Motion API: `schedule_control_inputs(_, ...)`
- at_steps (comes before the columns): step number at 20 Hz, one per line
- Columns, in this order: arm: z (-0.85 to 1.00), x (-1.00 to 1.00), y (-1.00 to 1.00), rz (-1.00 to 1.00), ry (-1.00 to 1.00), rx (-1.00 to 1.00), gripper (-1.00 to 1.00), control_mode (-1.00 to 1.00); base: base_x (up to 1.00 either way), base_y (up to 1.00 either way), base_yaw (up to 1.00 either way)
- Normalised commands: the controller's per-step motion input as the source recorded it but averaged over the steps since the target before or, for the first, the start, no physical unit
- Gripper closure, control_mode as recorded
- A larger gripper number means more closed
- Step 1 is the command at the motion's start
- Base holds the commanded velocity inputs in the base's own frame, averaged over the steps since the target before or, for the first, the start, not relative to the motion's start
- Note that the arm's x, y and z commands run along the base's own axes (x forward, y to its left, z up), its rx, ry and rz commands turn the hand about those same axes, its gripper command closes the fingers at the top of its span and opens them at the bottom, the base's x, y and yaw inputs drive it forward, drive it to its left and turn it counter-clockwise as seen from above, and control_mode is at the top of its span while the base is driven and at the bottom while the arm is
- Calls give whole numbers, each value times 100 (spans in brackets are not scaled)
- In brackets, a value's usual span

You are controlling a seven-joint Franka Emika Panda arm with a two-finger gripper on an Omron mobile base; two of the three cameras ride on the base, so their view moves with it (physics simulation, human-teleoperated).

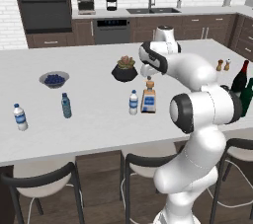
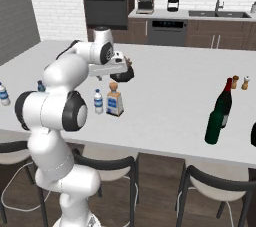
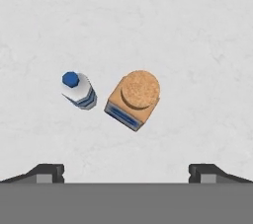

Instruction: Move the plastic bottles in the middle to the plastics group, and the glass bottles in the middle to the glass group.

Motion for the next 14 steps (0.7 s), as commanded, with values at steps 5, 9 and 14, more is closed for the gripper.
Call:
schedule_control_inputs(5,-20,23,1,0,0,0,-100,-100,0,0,0)
schedule_control_inputs(9,-5,30,10,0,0,0,-100,-100,0,0,0)
schedule_control_inputs(14,-11,27,11,-2,0,0,-100,-100,0,0,0)
